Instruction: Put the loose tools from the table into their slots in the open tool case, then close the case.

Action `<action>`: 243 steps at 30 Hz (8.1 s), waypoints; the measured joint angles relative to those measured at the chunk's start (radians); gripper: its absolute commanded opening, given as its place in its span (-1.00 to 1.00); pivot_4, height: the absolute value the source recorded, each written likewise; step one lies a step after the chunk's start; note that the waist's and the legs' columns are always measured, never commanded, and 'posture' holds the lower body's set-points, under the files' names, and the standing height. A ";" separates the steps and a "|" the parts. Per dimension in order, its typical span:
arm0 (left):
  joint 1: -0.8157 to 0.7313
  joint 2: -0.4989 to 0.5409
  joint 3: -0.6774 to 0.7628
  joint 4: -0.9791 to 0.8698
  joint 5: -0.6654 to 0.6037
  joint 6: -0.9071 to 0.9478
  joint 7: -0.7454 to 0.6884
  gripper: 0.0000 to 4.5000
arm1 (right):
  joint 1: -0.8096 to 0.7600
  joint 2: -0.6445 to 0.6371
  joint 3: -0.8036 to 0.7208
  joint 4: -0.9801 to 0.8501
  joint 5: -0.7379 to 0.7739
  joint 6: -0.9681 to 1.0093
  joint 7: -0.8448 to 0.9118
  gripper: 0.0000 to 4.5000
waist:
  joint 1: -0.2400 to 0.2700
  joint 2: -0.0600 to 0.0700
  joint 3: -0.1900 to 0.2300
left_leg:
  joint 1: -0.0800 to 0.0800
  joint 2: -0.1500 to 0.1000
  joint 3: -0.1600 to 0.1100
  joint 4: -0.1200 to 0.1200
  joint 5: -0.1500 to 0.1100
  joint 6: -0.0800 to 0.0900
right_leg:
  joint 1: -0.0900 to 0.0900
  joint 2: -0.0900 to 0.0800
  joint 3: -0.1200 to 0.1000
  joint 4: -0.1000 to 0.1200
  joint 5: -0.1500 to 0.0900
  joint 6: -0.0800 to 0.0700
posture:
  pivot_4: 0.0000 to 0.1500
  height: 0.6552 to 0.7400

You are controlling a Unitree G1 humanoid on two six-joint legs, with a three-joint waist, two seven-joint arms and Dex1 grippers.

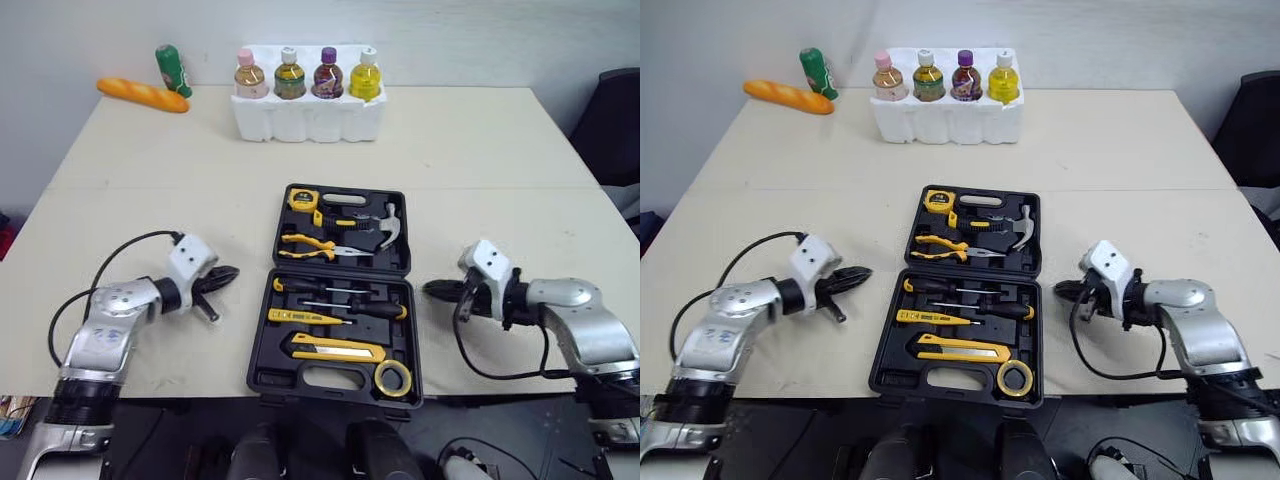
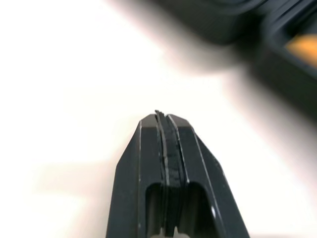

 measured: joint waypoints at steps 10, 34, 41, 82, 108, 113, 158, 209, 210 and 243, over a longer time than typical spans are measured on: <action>-0.196 0.052 0.066 -0.085 -0.177 0.378 -0.025 1.00 | 0.009 0.015 -0.148 -0.214 0.260 0.449 -0.133 0.98 | 0.002 0.000 0.000 | -0.001 -0.001 -0.002 0.000 0.000 0.000 | 0.000 0.000 0.000 0.000 0.000 0.000 | 1.00 1.00; -0.516 -0.178 0.017 0.005 -0.182 0.900 0.293 1.00 | -0.385 0.329 -0.244 -0.201 0.285 1.072 -0.635 0.98 | -0.001 -0.002 0.001 | -0.032 -0.003 0.001 0.013 0.005 0.001 | -0.036 0.004 -0.001 0.022 0.001 0.001 | 1.00 1.00; -0.517 -0.192 -0.053 0.019 -0.153 0.859 0.317 1.00 | -0.401 0.315 -0.233 -0.170 0.252 1.055 -0.662 0.98 | 0.000 -0.002 0.001 | -0.032 -0.004 0.002 0.013 0.005 0.001 | -0.036 0.003 -0.001 0.022 0.001 0.002 | 1.00 1.00; -0.588 -0.319 -0.091 0.243 -0.081 0.612 0.354 -0.93 | -0.316 0.455 -0.159 -0.098 0.130 0.595 -0.709 -1.00 | 0.000 -0.004 0.000 | -0.017 -0.004 0.002 0.013 0.005 0.002 | -0.019 0.004 -0.001 0.019 0.002 0.003 | 1.00 1.00; -0.181 -0.295 -0.107 0.255 0.143 -0.587 0.401 -1.00 | -0.200 0.170 0.268 0.554 -0.584 -1.325 -0.819 -1.00 | -0.013 -0.003 0.001 | -0.013 -0.001 0.003 0.013 0.004 0.002 | -0.015 0.001 -0.002 0.016 0.002 0.004 | 1.00 1.00; -0.114 -0.274 -0.099 0.180 0.125 -0.589 0.356 -0.62 | -0.186 0.133 0.274 0.589 -0.541 -1.327 -0.698 -0.29 | -0.007 -0.006 -0.001 | -0.012 0.000 0.002 0.013 0.004 0.002 | -0.012 0.002 -0.002 0.015 0.002 0.004 | 1.00 1.00; -0.539 -0.249 -0.122 0.610 0.049 -0.251 -0.016 -1.00 | 0.490 -0.168 0.147 -0.454 0.183 -0.166 0.058 -0.99 | 0.028 -0.006 0.001 | -0.002 -0.003 0.002 0.011 -0.001 0.006 | 0.002 0.006 -0.004 -0.001 0.004 0.007 | 1.00 1.00; -0.248 -0.244 -0.116 0.267 -0.008 -0.126 -0.115 -1.00 | 0.289 -0.074 0.024 -0.157 -0.035 -0.300 -0.114 -0.99 | 0.024 -0.006 0.001 | -0.001 -0.003 0.001 0.014 -0.003 0.009 | 0.004 -0.001 -0.004 0.001 0.005 0.008 | 1.00 1.00; -0.248 -0.243 -0.114 0.268 -0.008 -0.127 -0.117 -1.00 | 0.285 -0.067 0.025 -0.155 -0.040 -0.302 -0.116 -0.99 | 0.023 -0.006 0.001 | -0.001 -0.003 0.001 0.014 -0.003 0.009 | 0.004 -0.001 -0.003 0.001 0.005 0.008 | 1.00 1.00; -0.463 -0.302 -0.270 -0.124 -0.245 0.156 -0.181 -1.00 | 0.416 0.004 -0.110 -0.212 -0.003 -0.297 -0.132 -0.99 | 0.028 -0.005 0.001 | -0.001 -0.006 0.002 0.012 -0.002 0.007 | 0.004 0.007 0.000 -0.001 0.005 0.008 | 1.00 1.00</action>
